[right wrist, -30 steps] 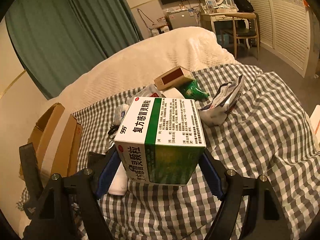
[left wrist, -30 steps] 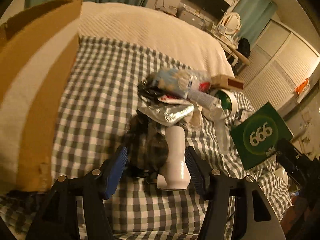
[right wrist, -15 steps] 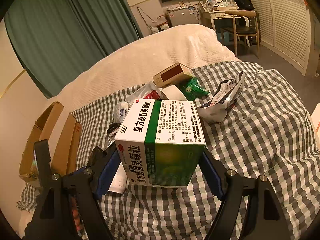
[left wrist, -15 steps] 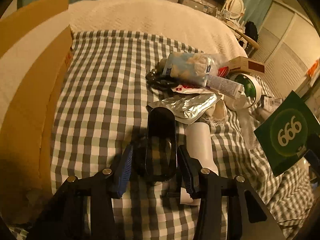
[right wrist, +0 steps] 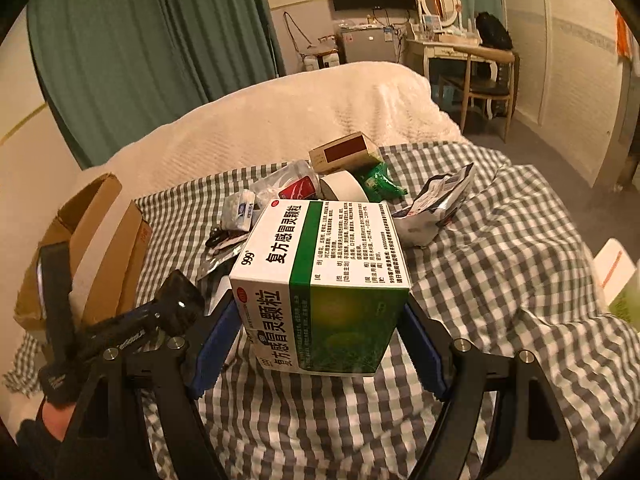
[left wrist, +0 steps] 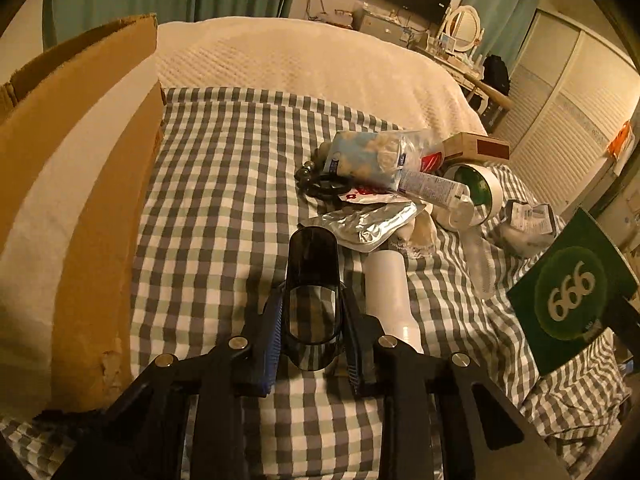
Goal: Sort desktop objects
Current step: 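Carry both items over the cardboard box and open both tools to drop them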
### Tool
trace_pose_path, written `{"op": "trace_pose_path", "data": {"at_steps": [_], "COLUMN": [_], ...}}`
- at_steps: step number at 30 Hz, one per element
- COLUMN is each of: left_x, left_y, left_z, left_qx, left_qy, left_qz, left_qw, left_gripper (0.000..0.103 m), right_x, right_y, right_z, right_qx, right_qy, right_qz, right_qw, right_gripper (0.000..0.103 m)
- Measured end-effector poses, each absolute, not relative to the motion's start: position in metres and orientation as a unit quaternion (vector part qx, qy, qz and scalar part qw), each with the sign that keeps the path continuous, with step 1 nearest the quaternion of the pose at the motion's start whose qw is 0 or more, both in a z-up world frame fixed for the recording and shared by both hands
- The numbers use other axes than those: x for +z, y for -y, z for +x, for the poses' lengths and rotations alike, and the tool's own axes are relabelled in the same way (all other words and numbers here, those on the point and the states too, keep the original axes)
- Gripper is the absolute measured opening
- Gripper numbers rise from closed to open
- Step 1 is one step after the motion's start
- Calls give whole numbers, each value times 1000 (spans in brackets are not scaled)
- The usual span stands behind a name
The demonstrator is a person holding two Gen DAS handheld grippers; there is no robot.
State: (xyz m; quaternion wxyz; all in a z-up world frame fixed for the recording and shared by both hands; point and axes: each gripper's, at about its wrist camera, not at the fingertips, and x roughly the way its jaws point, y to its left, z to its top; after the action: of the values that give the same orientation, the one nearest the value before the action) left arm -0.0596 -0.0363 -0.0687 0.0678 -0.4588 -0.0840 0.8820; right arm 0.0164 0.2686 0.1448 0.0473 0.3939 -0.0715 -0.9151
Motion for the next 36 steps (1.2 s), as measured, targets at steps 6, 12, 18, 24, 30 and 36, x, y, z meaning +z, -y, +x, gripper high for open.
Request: {"op": "trace_pose_path", "data": {"at_steps": [6, 12, 18, 24, 30, 36], "left_x": [-35, 19, 66, 107, 131, 130], "left_y": [31, 38, 67, 104, 146, 197], "left_z": [-47, -36, -43, -53, -64, -88], "left_qx": [889, 903, 910, 921, 934, 932], "left_qy": [74, 41, 49, 38, 16, 15], "left_qz": [-440, -407, -388, -366, -347, -359], "left_qw": [102, 134, 141, 125, 86, 43], "left_gripper": [27, 27, 27, 27, 27, 27], "right_x": [173, 203, 237, 261, 276, 285], "right_y": [-247, -227, -201, -165, -120, -54], "right_z": [38, 51, 55, 55, 51, 44], "right_qx": [-920, -923, -929, -930, -927, -918], "right_qy": [35, 22, 11, 6, 8, -1], "right_qz": [387, 380, 364, 355, 347, 342], "right_qw": [47, 61, 70, 97, 141, 200], "right_gripper": [77, 77, 77, 77, 77, 77]}}
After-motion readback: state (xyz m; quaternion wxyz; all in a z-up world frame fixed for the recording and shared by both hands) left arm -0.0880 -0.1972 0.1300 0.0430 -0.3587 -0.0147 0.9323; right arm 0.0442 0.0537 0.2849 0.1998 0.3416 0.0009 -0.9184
